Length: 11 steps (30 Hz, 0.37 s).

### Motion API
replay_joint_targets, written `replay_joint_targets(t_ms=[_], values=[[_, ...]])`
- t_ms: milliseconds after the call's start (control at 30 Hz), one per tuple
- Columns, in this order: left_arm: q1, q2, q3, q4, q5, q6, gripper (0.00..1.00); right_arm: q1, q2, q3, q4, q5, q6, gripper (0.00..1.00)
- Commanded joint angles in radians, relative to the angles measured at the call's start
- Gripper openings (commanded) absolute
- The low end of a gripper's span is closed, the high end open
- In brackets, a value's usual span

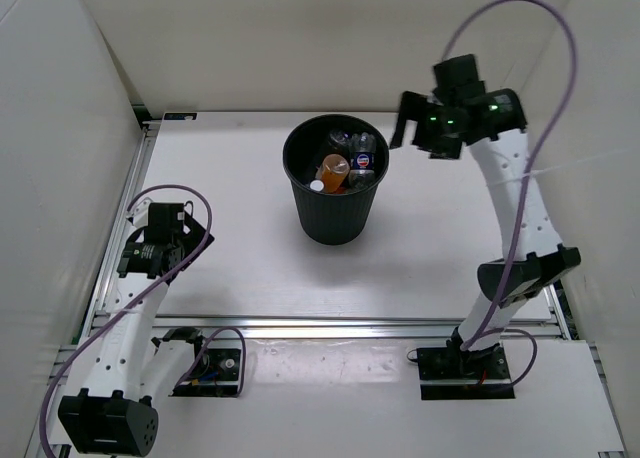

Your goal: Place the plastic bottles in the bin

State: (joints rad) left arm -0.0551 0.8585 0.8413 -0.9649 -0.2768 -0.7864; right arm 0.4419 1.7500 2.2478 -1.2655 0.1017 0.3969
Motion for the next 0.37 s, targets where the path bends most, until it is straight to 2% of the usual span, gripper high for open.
replay_joint_targets(t_ms=[0, 100, 233, 333], values=[[-0.005, 0.005, 0.036, -0.006, -0.053, -0.002, 1.0, -0.162, -0.055, -0.091, -0.165, -0.202, 0.169, 1.0], [-0.023, 0.014, 0.048, -0.006, -0.065, -0.002, 1.0, -0.262, -0.104, -0.176, -0.174, -0.244, 0.16, 1.0], [-0.034, 0.046, 0.088, -0.006, -0.099, -0.002, 1.0, -0.354, -0.233, -0.289, -0.014, -0.333, 0.091, 1.0], [-0.034, 0.057, 0.108, -0.015, -0.183, -0.016, 1.0, -0.442, -0.268, -0.3, 0.052, -0.396, 0.091, 1.0]])
